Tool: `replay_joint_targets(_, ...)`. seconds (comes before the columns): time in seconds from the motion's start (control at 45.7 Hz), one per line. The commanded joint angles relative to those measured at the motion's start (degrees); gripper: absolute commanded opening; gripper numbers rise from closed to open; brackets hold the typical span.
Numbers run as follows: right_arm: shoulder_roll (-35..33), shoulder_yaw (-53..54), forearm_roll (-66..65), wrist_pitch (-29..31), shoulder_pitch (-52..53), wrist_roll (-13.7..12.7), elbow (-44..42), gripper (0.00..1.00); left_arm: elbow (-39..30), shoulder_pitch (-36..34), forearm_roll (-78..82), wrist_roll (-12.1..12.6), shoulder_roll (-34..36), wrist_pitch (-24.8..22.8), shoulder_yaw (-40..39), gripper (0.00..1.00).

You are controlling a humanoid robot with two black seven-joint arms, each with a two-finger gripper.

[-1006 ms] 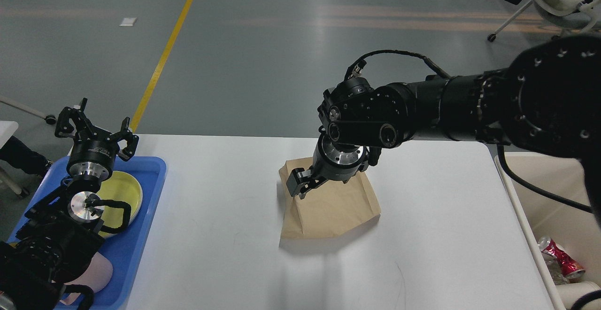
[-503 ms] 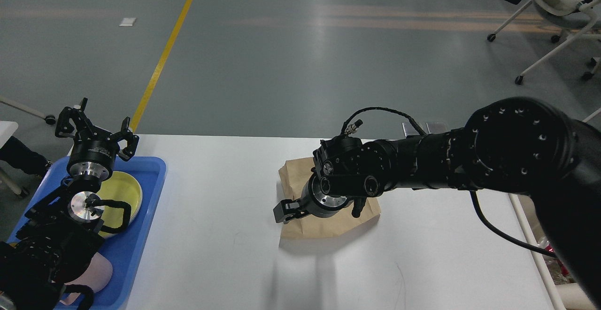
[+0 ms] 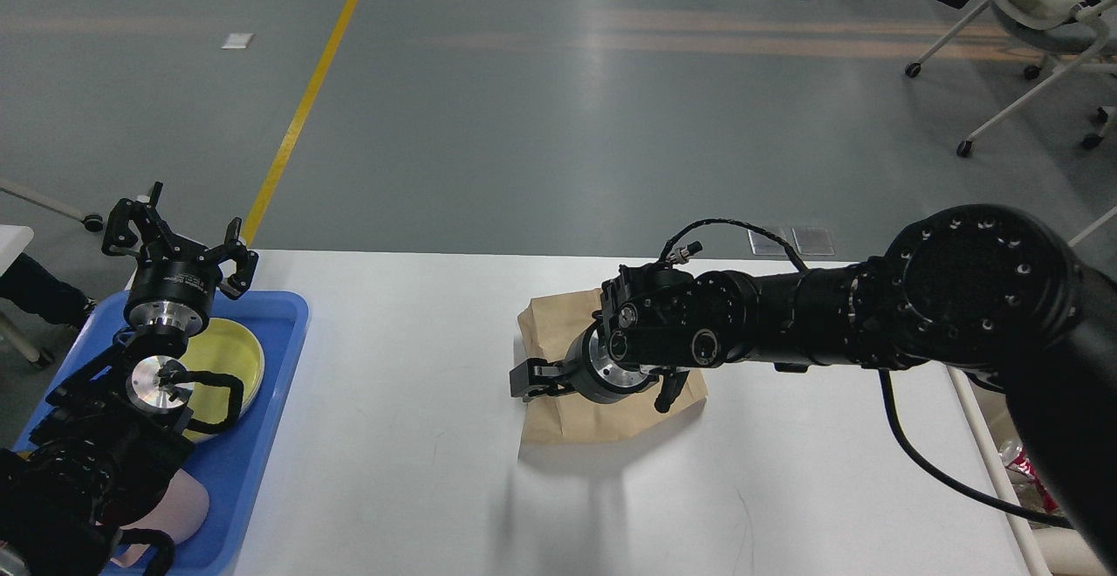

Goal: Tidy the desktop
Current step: 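Pinch the paper bag's edge with the right gripper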

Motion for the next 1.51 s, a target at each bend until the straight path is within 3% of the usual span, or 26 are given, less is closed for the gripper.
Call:
replay_joint_targets(0.0, -0.18, 0.11, -0.43, -0.38, -1.56, 0.01, -0.25, 1.00, -0.05, 0.00, 0.00, 0.00, 0.00, 0.00, 0.06, 0.96)
replay_joint_targets(0.437, -1.06, 0.20, -0.43, -3.98, -5.69, 0.01, -0.34, 1.00, -0.05, 0.00, 0.00, 0.00, 0.00, 0.00, -0.02, 0.96)
replay_joint_targets(1.093, -0.36, 0.02, -1.13, -5.83, -13.34, 0.01, -7.99, 1.00, 0.04, 0.00, 0.00, 0.00, 0.00, 0.00, -0.02, 0.96)
replay_joint_targets(1.159, -0.36, 0.02, -1.13, -6.09, -13.86, 0.01, -7.99, 0.95, 0.04, 0.00, 0.00, 0.00, 0.00, 0.00, -0.02, 0.96)
replay_joint_targets(1.268, -0.36, -0.15, -1.22, -6.88, -14.13, 0.01, -7.90, 0.75, -0.05, 0.00, 0.00, 0.00, 0.00, 0.00, -0.02, 0.96)
replay_joint_targets(1.334, -0.36, -0.15, -1.22, -6.89, -14.22, 0.01, -7.73, 0.68, 0.04, 0.00, 0.00, 0.00, 0.00, 0.00, -0.02, 0.96)
replay_joint_targets(1.421, -0.36, -0.15, -1.22, -6.89, -14.39, -0.08, -7.64, 0.34, 0.04, 0.00, 0.00, 0.00, 0.00, 0.00, -0.02, 0.96)
replay_joint_targets(1.487, -0.36, -0.24, -1.31, -6.89, -14.48, -0.08, -7.55, 0.18, -0.05, 0.00, 0.00, 0.00, 0.00, 0.00, -0.02, 0.96)
